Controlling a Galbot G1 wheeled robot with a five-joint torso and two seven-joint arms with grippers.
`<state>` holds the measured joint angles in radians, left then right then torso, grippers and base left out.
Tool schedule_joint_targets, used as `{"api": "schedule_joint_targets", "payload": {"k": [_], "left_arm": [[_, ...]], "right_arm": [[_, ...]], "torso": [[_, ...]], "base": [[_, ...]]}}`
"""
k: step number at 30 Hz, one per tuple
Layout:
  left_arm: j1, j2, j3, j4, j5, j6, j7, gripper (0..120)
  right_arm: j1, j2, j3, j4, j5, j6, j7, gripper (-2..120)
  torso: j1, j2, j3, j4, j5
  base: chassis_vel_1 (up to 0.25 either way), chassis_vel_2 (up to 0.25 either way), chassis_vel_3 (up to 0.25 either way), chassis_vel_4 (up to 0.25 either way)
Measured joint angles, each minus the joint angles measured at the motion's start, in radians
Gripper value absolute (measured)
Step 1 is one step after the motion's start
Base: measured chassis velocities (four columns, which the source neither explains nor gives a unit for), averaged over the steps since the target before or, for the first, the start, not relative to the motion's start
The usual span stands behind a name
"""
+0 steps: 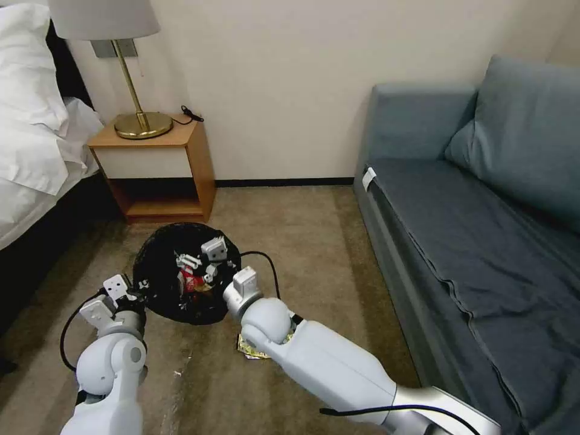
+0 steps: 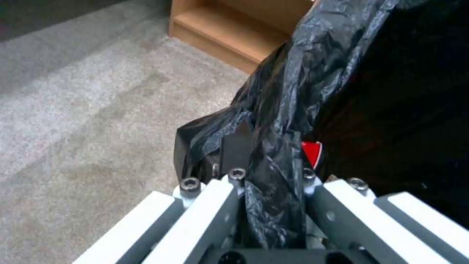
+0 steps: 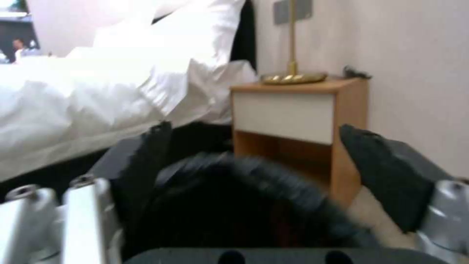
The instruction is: Pick up the trash bin, then pick up the garbage on the floor and place it into the trash bin.
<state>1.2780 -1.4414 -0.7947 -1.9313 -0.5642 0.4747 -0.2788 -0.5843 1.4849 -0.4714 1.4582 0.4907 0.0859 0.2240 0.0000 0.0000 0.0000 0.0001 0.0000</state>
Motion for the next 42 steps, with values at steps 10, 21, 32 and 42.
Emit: {"api": "schedule_joint_targets", "payload": {"k": [10, 21, 32, 42], "left_arm": [[0.0, 0.011, -0.007, -0.003, -0.009, 0.004, -0.002, 1], [0.005, 0.024, -0.023, -0.006, -0.025, 0.004, -0.003, 1], [0.003, 0.037, -0.03, 0.006, -0.027, 0.0, -0.005, 1], [0.007, 0.018, -0.016, 0.024, -0.019, -0.016, -0.009, 1]], "right_arm": [[0.074, -0.05, 0.143, -0.053, -0.064, -0.103, -0.024, 100], [0.093, -0.12, 0.206, -0.31, -0.328, 0.011, -0.25, 100], [0.04, -0.161, 0.251, -0.465, -0.361, 0.137, -0.643, 100], [-0.03, -0.186, 0.209, -0.548, -0.372, 0.193, -0.961, 100]], "torso": [[0.0, 0.0, 0.0, -0.0002, 0.0001], [0.0, 0.0, 0.0, -0.0001, 0.0002], [0.0, 0.0, 0.0, 0.0, 0.0002], [0.0, 0.0, 0.0, -0.0001, 0.0001]], "base": [[0.0, 0.0, 0.0, 0.0], [0.0, 0.0, 0.0, 0.0], [0.0, 0.0, 0.0, 0.0], [0.0, 0.0, 0.0, 0.0]]}}
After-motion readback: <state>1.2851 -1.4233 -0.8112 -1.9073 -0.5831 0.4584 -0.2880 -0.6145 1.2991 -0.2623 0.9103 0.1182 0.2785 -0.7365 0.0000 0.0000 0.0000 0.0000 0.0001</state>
